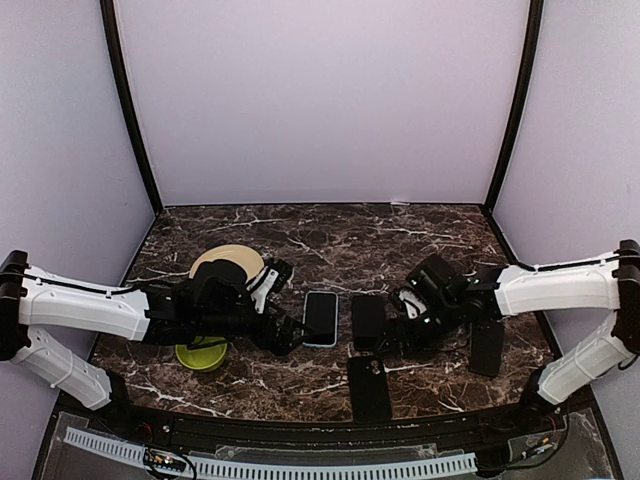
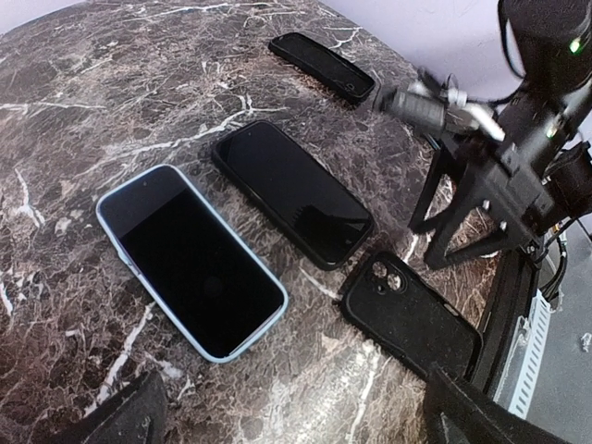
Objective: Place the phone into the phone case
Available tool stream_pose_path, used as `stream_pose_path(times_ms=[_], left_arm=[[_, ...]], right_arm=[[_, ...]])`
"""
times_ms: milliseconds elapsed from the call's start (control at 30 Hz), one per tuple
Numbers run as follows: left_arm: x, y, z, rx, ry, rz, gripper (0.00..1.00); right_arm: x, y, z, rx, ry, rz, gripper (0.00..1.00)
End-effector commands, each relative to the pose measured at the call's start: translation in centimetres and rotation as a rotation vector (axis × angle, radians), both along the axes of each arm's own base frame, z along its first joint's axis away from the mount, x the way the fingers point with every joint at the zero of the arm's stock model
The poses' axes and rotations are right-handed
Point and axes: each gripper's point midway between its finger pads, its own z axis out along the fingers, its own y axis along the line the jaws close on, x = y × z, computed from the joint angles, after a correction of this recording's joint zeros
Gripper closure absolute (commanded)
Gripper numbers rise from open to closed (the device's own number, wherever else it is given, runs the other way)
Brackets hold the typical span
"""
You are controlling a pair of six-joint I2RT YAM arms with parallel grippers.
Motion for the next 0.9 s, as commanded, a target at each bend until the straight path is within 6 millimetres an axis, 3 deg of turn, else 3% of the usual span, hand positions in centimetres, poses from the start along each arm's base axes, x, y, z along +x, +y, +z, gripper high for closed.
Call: stream_pose_path(times_ms=[0,67,133,300,433,700,867], left_arm=[[0.1,0.3,1.4,-0.001,-0.055,-0.014,0.01],[0.1,0.3,1.7,0.003,-0.072,-0.022,0.01],[0.1,0.2,1.9,0.009,-0.087,-0.032,0.01],[0.0,-0.2,2.2,0.024,-0.132,-0.084,0.01],[-0.2,-0.4,2.4,0.033,-0.158,-0.119,0.01],[-0.4,0.2,3.3,0.029,-0.248,-0.151,0.01],[-0.8,0.7,4.1,0.016,-0.288,-0.164,0.01]], right_arm=[[5.0,-8.9,4.8,-0.435,-0.295,-0.169,0.05],[6.2,-14.1,5.6,-0.592,-0.329,-0.299,0.01],[7.0,-17.9,5.0,-0.650,-0.308,-0.421,0.02],[8.2,-24.0,2.9,-0.674,-0.228,-0.630,0.02],[8.5,-25.3,1.5,-0.640,-0.160,-0.701,0.02],[7.5,-24.5,-1.4,-0.572,-0.018,-0.697,0.06],[7.0,-24.9,-1.7,-0.562,0.014,-0.729,0.11]])
